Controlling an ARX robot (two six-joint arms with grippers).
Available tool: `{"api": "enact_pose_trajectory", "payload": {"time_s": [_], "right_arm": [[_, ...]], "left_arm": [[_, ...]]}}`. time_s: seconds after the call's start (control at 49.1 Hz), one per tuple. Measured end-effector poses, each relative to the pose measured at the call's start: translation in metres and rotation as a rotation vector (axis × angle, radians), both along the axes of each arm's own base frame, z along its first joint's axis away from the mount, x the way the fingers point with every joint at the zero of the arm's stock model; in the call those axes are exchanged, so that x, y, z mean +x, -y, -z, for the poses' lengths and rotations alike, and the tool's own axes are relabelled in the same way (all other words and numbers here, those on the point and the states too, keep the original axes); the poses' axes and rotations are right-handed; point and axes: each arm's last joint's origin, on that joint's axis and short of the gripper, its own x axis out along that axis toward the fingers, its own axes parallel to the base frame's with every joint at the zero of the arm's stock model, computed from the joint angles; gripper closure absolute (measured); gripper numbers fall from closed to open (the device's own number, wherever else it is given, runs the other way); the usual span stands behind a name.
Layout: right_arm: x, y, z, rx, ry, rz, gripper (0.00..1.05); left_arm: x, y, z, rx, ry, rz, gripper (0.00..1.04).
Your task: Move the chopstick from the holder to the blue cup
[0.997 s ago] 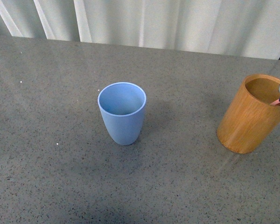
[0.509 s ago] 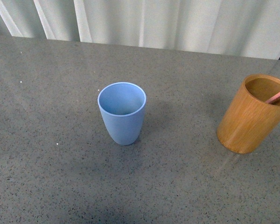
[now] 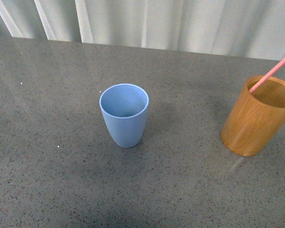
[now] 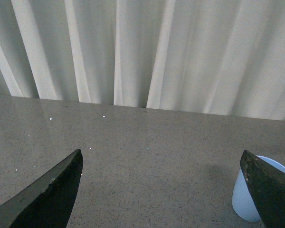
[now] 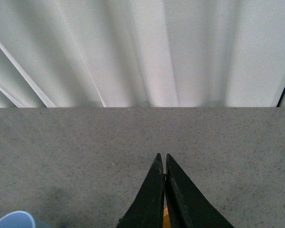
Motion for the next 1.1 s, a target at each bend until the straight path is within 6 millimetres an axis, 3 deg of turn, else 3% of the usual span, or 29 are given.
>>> {"api": "enact_pose_trajectory", "payload": {"time_s": [0.448,0.692,0.814,1.099], "right_arm": [[-0.02,-0.01,-0.062,0.021,-0.066,0.076,1.04],[-0.028,-0.032,-0.093,0.01,-0.038,0.017,1.04],[-0.022,-0.048,-0.097,0.031,-0.051,-0.024,1.04],[0.015,-0.088,-0.08,0.018,-0.18,-0.123,1.04]], "left_arm": [[0.0,0.0,0.0,0.0,0.0,0.0,0.07],[0.0,0.0,0.0,0.0,0.0,0.0,0.07],[0.0,0.0,0.0,0.0,0.0,0.0,0.07],[0.0,0.0,0.0,0.0,0.0,0.0,0.07]]}}
